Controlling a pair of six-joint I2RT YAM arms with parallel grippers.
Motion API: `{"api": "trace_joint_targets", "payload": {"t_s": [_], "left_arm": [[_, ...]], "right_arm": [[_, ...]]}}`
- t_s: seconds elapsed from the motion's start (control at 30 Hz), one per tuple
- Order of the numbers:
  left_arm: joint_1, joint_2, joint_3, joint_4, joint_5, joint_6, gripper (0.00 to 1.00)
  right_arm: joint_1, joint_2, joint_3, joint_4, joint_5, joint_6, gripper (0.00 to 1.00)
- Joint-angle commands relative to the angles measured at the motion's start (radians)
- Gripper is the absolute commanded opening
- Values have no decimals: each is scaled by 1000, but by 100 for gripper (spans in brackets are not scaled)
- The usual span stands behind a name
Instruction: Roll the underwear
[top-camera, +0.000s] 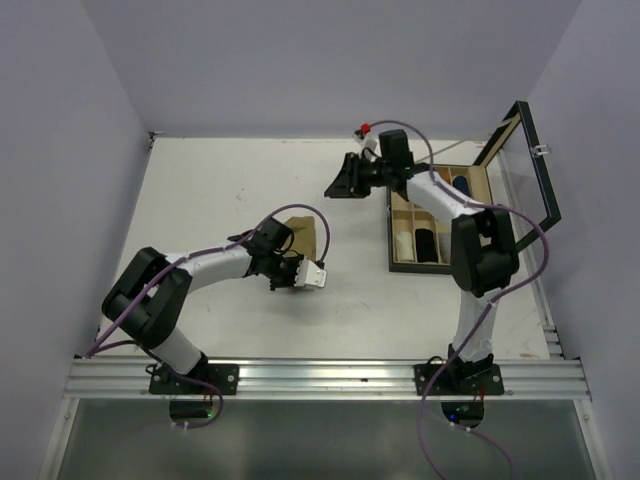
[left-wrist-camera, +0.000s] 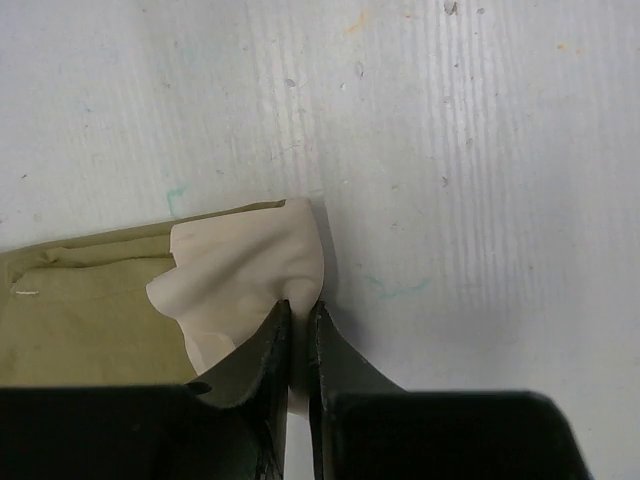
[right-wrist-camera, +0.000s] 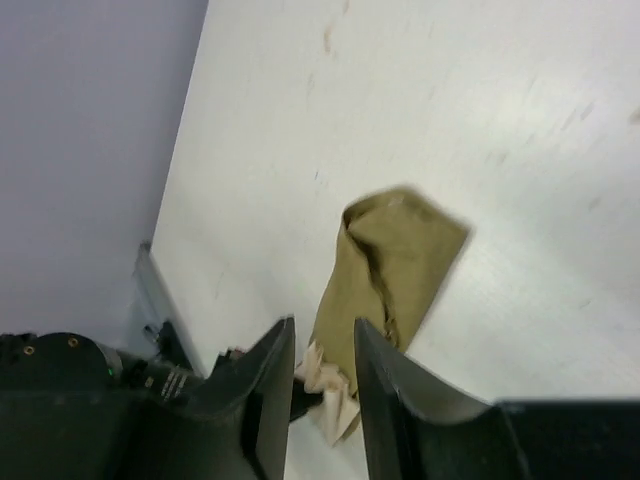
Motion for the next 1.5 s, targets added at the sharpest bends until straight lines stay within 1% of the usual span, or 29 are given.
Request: {"api": "trace_joint_targets", "payload": {"t_s": [0.0,0.03,0.07,0.1,0.13,0.17,0.2,0.23,0.27,0.3,0.33,0.37,0.43,0.5,0.53,0.6,0.63,0.67,0.7,0.73,0.8,0.87,0.93,1.0,1.03,1.07,1.13,1.27,1.47], "left_arm": [[23,76,44,-271,117,-43,0],[29,95,64,-293,133,-51,0],[36,134,107,-340,144,-57,0],[51,153,130,-362,173,-71,0],[62,171,150,-383,190,-80,0],[75,203,187,-417,203,-91,0],[98,221,204,-431,224,-117,0],[111,239,221,-448,236,-126,0],[123,276,256,-480,246,-135,0],[144,296,273,-491,255,-154,0],[155,317,290,-509,279,-152,0],[175,360,323,-546,290,-152,0],[194,408,371,-606,321,-129,0],[206,475,397,-636,338,-105,0],[207,498,427,-661,345,-90,0],[214,567,455,-727,374,-54,0],[215,589,480,-762,382,-45,0],[221,624,486,-776,385,-40,0],[223,638,492,-785,382,-27,0],[223,647,494,-784,378,-27,0],[227,658,486,-767,368,-53,0],[230,672,486,-755,364,-70,0],[235,685,483,-747,353,-91,0],[243,699,474,-741,359,-103,0],[247,701,459,-727,362,-106,0],[258,698,449,-715,364,-112,0],[264,695,431,-695,362,-129,0],[272,695,420,-681,359,-134,0],[273,690,419,-670,359,-142,1]], "right_arm": [[-41,-178,116,-242,71,-385,35],[-46,-253,116,-259,100,-449,36],[-49,-305,109,-268,138,-565,38],[-49,-356,59,-252,204,-621,48],[-49,-458,29,-230,247,-654,55],[-49,-501,-2,-184,281,-706,69],[-49,-540,-63,-166,300,-730,72],[-49,-581,-91,-152,364,-745,76],[-49,-645,-115,-146,376,-761,83],[-50,-675,-141,-171,369,-802,85],[-49,-698,-146,-257,311,-860,85],[-49,-729,-143,-324,262,-971,85],[-44,-746,-132,-494,188,-1052,85],[-32,-767,-161,-576,156,-1132,81],[12,-772,-175,-645,153,-1156,78],[75,-775,-233,-670,166,-1187,70],[154,-773,-256,-659,174,-1196,67],[196,-773,-281,-637,197,-1201,64],[239,-763,-330,-603,214,-1196,63],[315,-749,-350,-543,231,-1199,62],[371,-708,-400,-479,237,-1206,57],[434,-631,-427,-374,240,-1199,51],[482,-562,-451,-275,239,-1190,49],[505,-539,-492,-193,226,-1187,48],[531,-528,-515,-93,225,-1187,48],[548,-514,-532,-60,226,-1201,48],[591,-484,-537,-17,235,-1218,49],[618,-411,-560,87,264,-1224,49],[625,-353,-562,132,294,-1241,49]]}}
